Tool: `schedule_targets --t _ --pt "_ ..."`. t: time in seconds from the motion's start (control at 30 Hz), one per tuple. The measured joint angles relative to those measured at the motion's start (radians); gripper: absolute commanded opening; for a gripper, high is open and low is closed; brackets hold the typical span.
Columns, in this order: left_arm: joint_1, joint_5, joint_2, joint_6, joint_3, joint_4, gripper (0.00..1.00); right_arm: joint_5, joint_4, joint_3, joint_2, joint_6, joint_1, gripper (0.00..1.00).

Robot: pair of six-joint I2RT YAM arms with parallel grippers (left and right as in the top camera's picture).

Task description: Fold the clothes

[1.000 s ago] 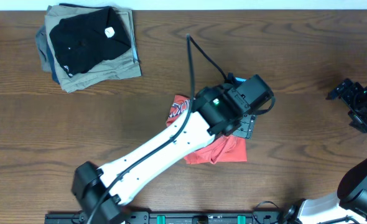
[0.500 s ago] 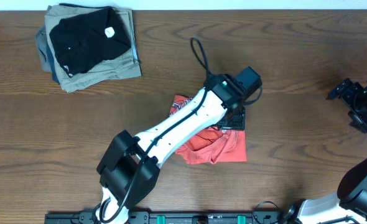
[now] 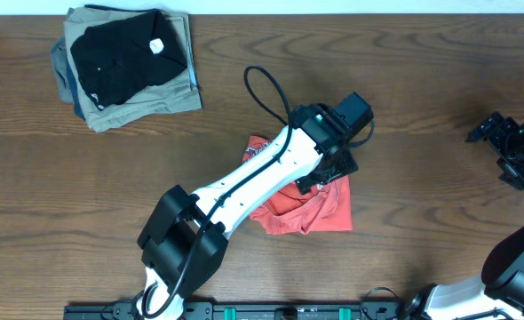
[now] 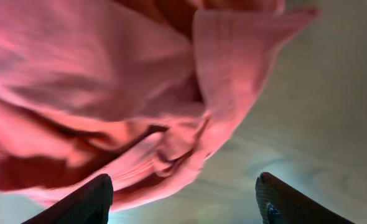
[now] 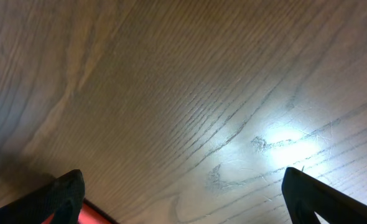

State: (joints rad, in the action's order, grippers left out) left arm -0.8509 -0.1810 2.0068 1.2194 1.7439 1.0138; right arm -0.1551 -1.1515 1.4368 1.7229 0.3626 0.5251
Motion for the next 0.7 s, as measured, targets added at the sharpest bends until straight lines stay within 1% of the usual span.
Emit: schedule_targets --t 0.13,0.27,0.5,0.7 --pt "0.0 0.0 0.0 0.102 -0.03 -0.061 0.75 0.0 0.0 0.0 0.0 0.0 0.0 0.99" --pt "0.0 0.018 0.0 0.174 -0.051 -0.086 0.75 0.0 0.0 0.0 0.0 0.0 0.0 0.99" --pt "0.0 0.082 0.0 0.215 -0.051 -0.099 0.75 0.0 0.0 0.0 0.0 0.0 0.0 0.99" --pt "0.0 0.092 0.0 0.244 -0.085 -0.1 0.74 0.0 0.0 0.0 0.0 0.0 0.0 0.99"
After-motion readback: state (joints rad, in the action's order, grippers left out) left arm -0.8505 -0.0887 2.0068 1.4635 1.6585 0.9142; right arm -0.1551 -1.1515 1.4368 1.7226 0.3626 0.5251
